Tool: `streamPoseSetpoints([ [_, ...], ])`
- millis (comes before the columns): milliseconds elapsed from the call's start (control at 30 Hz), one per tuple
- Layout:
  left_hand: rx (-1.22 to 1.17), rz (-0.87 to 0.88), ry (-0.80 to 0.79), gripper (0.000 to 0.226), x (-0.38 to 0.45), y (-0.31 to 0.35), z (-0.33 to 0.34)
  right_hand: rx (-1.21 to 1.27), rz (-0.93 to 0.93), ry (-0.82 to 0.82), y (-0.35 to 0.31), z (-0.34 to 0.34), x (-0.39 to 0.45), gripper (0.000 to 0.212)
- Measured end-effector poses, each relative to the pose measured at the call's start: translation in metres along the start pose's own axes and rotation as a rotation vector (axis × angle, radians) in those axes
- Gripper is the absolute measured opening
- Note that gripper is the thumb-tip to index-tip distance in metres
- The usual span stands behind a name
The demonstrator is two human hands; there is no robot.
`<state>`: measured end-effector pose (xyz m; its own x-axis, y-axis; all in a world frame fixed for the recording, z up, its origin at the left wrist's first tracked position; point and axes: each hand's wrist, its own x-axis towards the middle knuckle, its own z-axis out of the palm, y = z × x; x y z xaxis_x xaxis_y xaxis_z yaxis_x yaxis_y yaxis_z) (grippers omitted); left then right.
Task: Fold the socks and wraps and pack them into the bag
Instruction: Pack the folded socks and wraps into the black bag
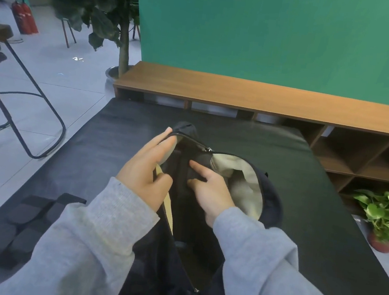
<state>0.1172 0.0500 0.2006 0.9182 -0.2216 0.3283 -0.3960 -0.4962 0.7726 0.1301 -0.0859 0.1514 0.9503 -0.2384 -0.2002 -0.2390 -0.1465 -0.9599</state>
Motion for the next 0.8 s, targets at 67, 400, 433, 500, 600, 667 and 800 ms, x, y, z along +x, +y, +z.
streamPoseSetpoints([
  [67, -0.025, -0.016, 0.005, 0.065, -0.002, 0.001, 0.0, 0.006, 0.02, 0.014, -0.001, 0.005, 0.011, 0.046],
  [400, -0.047, 0.003, 0.009, 0.066, -0.004, 0.002, -0.006, -0.041, -0.067, 0.038, -0.004, 0.031, 0.052, 0.058],
  [433, -0.047, 0.006, 0.011, 0.067, -0.004, 0.001, -0.006, -0.072, -0.08, 0.013, -0.004, 0.032, 0.054, 0.059],
  [500, -0.051, 0.001, 0.005, 0.068, -0.003, 0.0, -0.006, -0.123, -0.079, -0.036, -0.001, 0.031, 0.056, 0.06],
  [600, -0.08, 0.02, -0.013, 0.067, -0.005, -0.002, -0.008, -0.13, -0.099, -0.057, 0.003, 0.03, 0.064, 0.061],
  [667, -0.091, 0.042, -0.002, 0.065, -0.006, -0.003, -0.009, -0.178, -0.102, -0.081, 0.003, 0.032, 0.067, 0.062],
  [800, -0.096, 0.011, 0.004, 0.071, -0.007, -0.005, -0.01, -0.265, -0.043, -0.151, 0.014, 0.03, 0.076, 0.061],
])
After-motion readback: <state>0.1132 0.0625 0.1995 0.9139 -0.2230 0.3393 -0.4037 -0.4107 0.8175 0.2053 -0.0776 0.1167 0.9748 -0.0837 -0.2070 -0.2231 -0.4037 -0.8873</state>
